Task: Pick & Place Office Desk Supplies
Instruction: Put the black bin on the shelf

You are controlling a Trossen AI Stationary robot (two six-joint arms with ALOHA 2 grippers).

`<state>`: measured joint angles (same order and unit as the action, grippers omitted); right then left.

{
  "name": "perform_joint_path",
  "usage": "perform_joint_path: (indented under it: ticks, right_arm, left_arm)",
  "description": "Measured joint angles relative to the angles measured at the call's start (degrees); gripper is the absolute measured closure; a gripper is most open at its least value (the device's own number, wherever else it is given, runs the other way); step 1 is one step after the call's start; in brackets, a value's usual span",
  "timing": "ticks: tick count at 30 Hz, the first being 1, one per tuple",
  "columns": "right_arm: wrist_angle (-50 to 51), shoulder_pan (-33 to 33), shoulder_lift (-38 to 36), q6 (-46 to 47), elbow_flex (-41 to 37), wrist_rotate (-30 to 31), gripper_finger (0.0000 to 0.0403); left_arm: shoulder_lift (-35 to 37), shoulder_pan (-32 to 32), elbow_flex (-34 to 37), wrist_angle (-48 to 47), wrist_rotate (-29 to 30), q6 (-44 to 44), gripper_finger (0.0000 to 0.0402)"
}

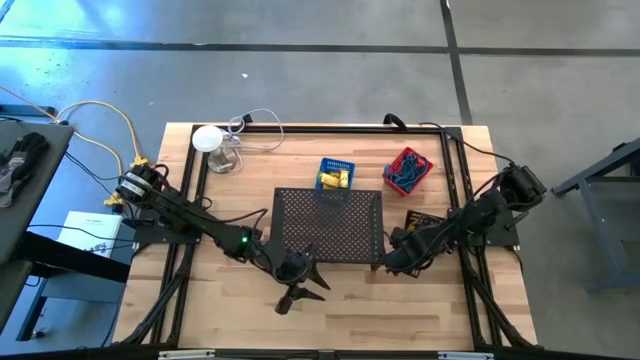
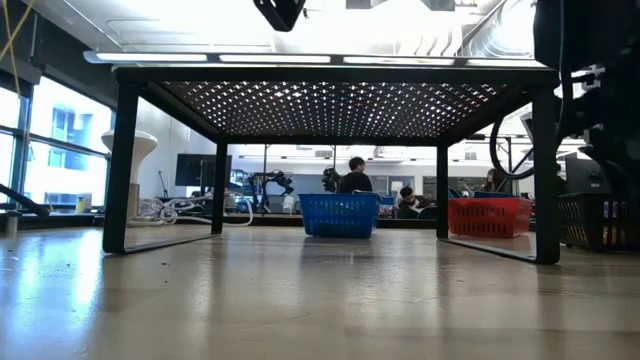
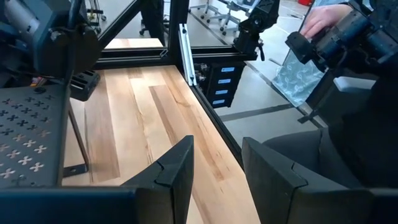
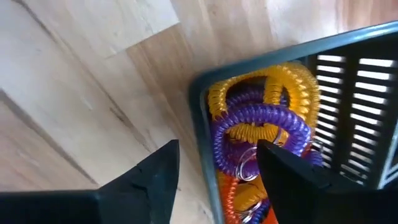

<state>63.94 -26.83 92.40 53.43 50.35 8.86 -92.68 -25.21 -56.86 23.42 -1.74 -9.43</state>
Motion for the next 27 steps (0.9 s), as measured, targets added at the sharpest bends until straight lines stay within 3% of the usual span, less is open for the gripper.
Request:
perform_joint_path:
  ticks: [4,11,20,27]
  right_arm:
    - [0.0,0.0,0.0,-1.19,0.02,-0.42,0.0244]
    - [0.2,0.31,0.0,-1.31,0.02,-1.58,0.0384]
    - [0.89,0.6,0.0,-0.98,0.64,-4.95,0.0399]
    - [10.92,-1.53,0.0,3.08,8.53,-7.86,0.04]
  left_arm:
    - [0.0,0.0,0.0,0.01,0.02,0.0,0.027]
    - [0.0,-0.15,0.0,-0.01,0.07,0.0,0.027]
    - [0.0,-1.48,0.0,-0.68,0.11,-1.77,0.027]
    - [0.0,-2.89,0.0,-2.61,0.1,-3.16,0.027]
